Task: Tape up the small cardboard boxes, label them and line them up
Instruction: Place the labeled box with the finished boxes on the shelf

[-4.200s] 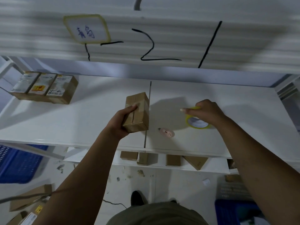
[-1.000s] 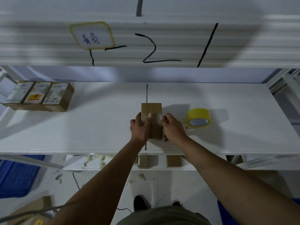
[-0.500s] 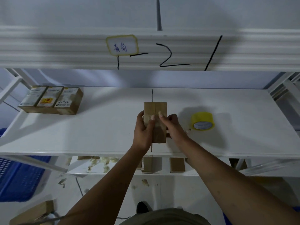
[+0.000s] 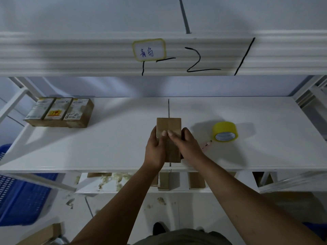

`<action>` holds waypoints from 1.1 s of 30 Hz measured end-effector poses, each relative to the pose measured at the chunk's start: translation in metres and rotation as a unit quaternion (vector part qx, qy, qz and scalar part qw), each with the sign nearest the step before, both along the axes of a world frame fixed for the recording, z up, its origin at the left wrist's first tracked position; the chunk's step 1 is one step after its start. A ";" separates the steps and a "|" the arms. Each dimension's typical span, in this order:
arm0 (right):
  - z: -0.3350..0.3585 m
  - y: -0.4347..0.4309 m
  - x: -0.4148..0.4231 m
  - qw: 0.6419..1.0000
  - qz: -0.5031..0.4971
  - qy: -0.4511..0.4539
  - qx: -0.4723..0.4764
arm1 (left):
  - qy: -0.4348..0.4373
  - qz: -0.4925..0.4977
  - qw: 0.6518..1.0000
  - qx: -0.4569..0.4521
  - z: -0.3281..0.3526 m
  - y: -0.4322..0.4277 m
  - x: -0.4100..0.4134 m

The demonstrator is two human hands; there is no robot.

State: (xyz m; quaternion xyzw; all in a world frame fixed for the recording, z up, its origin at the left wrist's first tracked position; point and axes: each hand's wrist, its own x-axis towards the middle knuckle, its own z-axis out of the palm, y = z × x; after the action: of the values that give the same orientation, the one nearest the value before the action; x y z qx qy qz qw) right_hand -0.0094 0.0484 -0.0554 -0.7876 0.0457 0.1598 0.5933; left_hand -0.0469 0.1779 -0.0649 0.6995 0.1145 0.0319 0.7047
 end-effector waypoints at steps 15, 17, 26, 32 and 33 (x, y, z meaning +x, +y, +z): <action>0.004 -0.029 -0.015 0.976 0.026 -0.215 0.011 | 0.076 -0.101 0.969 -0.210 0.029 0.004 -0.005; 0.003 -0.037 -0.017 0.978 0.013 -0.206 0.016 | 0.067 -0.120 0.947 -0.291 0.031 0.003 -0.010; 0.016 -0.061 -0.027 0.993 0.021 -0.045 0.112 | 0.036 0.048 0.996 -0.070 0.023 -0.026 -0.024; 0.022 -0.067 -0.032 0.992 0.004 -0.063 0.105 | 0.018 0.016 0.998 -0.062 0.032 -0.050 -0.042; 0.021 -0.068 -0.033 0.992 0.011 -0.061 0.111 | 0.017 0.018 0.998 -0.061 0.033 -0.050 -0.045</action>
State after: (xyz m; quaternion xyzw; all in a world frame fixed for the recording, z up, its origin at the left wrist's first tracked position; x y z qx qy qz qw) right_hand -0.0429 -0.0200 -0.0340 -0.7258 -0.0170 0.1221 0.6767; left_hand -0.0918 0.1284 -0.0320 0.6536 0.1411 0.0256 0.7431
